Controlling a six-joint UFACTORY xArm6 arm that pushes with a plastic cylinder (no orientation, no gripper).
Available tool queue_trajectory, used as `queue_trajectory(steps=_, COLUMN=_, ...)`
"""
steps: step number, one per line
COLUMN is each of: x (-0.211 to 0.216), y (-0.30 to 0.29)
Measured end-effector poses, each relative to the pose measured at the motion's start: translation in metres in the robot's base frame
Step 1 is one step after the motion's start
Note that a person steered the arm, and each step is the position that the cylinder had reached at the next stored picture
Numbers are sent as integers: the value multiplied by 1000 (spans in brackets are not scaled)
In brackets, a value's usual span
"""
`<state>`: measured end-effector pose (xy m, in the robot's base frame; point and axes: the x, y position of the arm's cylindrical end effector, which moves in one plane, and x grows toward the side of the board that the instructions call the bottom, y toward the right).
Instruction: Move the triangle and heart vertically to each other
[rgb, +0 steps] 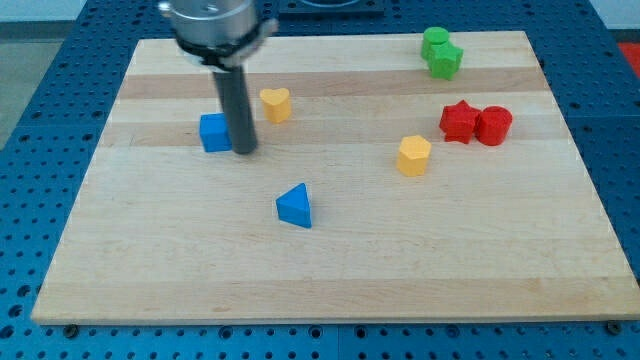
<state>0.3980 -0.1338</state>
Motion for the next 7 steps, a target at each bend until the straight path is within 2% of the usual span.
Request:
queue_trajectory(steps=1, x=-28, y=-43)
queue_trajectory(steps=3, x=-41, y=34)
queue_trajectory(steps=4, x=-9, y=65)
queue_trajectory(steps=5, x=10, y=68)
queue_trajectory(steps=6, x=54, y=68)
queue_trajectory(steps=7, x=80, y=76)
